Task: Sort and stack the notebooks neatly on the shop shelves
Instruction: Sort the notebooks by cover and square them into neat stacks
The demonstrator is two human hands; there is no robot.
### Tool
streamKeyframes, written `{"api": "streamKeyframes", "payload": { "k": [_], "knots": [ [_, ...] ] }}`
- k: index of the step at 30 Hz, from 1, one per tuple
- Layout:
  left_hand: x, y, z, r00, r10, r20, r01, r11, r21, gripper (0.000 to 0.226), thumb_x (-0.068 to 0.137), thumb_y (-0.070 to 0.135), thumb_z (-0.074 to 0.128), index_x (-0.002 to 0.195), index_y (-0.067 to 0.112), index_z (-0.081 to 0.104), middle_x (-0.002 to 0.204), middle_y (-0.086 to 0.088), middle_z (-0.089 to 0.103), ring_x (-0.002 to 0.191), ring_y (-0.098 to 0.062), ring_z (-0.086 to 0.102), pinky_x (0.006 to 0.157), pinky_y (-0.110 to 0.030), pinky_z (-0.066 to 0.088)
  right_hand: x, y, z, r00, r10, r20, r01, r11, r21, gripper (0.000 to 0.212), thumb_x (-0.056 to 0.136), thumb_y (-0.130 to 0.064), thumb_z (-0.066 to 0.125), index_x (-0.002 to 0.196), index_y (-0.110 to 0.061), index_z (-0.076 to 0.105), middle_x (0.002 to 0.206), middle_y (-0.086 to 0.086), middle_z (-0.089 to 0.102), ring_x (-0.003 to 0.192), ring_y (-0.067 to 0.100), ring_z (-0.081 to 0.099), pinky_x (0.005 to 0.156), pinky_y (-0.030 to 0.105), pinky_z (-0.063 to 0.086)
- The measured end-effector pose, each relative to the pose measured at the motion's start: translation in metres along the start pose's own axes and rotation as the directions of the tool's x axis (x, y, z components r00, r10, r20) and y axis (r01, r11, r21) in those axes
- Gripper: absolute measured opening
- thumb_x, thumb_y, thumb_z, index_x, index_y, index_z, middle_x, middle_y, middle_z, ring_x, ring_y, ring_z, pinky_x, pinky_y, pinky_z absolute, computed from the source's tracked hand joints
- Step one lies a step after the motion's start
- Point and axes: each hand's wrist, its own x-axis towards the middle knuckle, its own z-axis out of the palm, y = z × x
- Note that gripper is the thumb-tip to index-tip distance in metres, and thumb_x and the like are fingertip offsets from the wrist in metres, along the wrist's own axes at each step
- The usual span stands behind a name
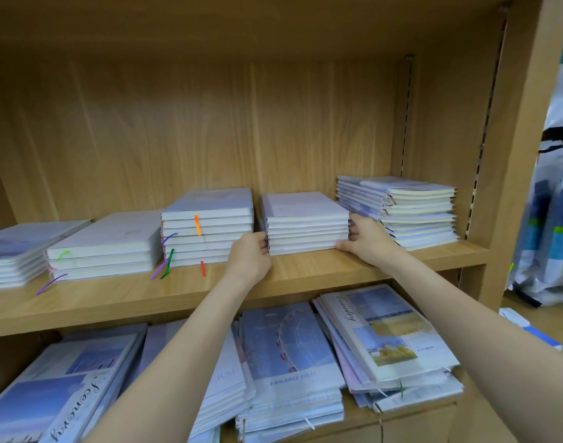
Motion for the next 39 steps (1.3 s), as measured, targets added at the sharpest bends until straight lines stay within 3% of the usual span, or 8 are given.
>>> {"api": "streamKeyframes", "payload": {
  "k": [10,13,17,19,23,28,34,39],
  "knots": [
    [-0.006,0.004,0.003,0.996,0.029,-0.086,-0.025,0.998,0.051,0.039,0.085,-0.011,0.045,0.119,0.0,0.059,0.117,-0.012,0.063,0.111,-0.025,0.058,0.088,-0.018,0.04,-0.003,-0.007,0.004,0.998,0.013,-0.057,-0.018,0.995,-0.094,0.048,0.083,-0.006,0.067,0.127,-0.001,0.048,0.126,0.016,0.057,0.118,0.03,0.053,0.101,0.037,0.042],
    [-0.021,0.014,0.005,0.973,0.016,-0.229,-0.024,0.999,-0.031,0.042,0.086,-0.011,0.044,0.125,0.0,0.054,0.121,-0.012,0.061,0.114,-0.021,0.057,0.087,-0.013,0.037,-0.016,-0.013,0.001,0.993,0.05,-0.105,-0.051,0.999,-0.008,0.058,0.084,0.0,0.064,0.136,-0.002,0.039,0.131,0.016,0.053,0.116,0.027,0.055,0.089,0.02,0.039],
    [-0.043,0.026,0.022,0.908,0.102,-0.406,-0.147,0.986,-0.08,0.039,0.087,-0.006,0.043,0.122,0.004,0.058,0.118,-0.007,0.064,0.109,-0.014,0.06,0.092,-0.015,0.039,-0.045,-0.008,-0.015,0.984,0.047,-0.172,-0.024,0.991,0.129,0.062,0.085,0.002,0.062,0.139,-0.008,0.034,0.128,0.016,0.054,0.109,0.019,0.058,0.085,0.016,0.041],
    [-0.043,0.038,0.04,0.921,0.158,-0.357,-0.198,0.977,-0.076,0.038,0.088,-0.001,0.046,0.124,0.006,0.057,0.117,-0.006,0.064,0.108,-0.014,0.059,0.093,-0.017,0.041,-0.06,0.001,-0.034,0.966,0.035,-0.255,0.004,0.989,0.15,0.056,0.085,0.002,0.06,0.136,-0.008,0.038,0.122,0.016,0.058,0.105,0.015,0.057,0.084,0.011,0.042],
    [-0.024,0.069,0.084,0.983,0.178,-0.045,-0.179,0.983,-0.036,0.043,0.088,0.011,0.055,0.13,0.008,0.051,0.122,-0.009,0.061,0.113,-0.021,0.057,0.098,-0.029,0.044,-0.073,0.02,-0.084,0.913,0.012,-0.408,0.014,0.998,0.061,0.049,0.086,0.0,0.061,0.131,-0.004,0.041,0.12,0.018,0.059,0.11,0.022,0.059,0.094,0.025,0.044],
    [0.003,0.095,0.131,0.96,0.174,0.221,-0.21,0.965,0.155,0.057,0.083,0.037,0.065,0.128,0.007,0.045,0.126,-0.011,0.054,0.118,-0.026,0.048,0.085,-0.028,0.04,-0.07,0.05,-0.112,0.942,0.064,-0.331,-0.128,0.976,-0.176,0.057,0.09,-0.001,0.051,0.141,-0.01,0.028,0.136,0.012,0.049,0.124,0.027,0.047,0.102,0.029,0.036],
    [0.016,0.098,0.141,0.97,0.152,0.188,-0.187,0.965,0.183,0.086,0.087,0.026,0.064,0.148,0.009,0.006,0.141,-0.013,0.041,0.128,-0.027,0.041,0.097,-0.029,0.036,-0.051,0.066,-0.111,0.946,0.172,-0.274,-0.232,0.951,-0.203,0.062,0.091,0.002,0.043,0.146,-0.008,0.017,0.143,0.014,0.037,0.131,0.032,0.036,0.102,0.033,0.031],
    [0.028,0.088,0.136,0.99,0.087,0.114,-0.098,0.991,0.096,0.081,0.089,0.016,0.062,0.149,0.019,0.009,0.144,-0.01,0.039,0.13,-0.026,0.04,0.1,-0.028,0.034,-0.034,0.061,-0.112,0.944,0.248,-0.216,-0.283,0.947,-0.151,0.079,0.09,-0.006,0.054,0.149,-0.011,0.002,0.144,0.013,0.036,0.128,0.032,0.039,0.097,0.031,0.035]
  ]
}}
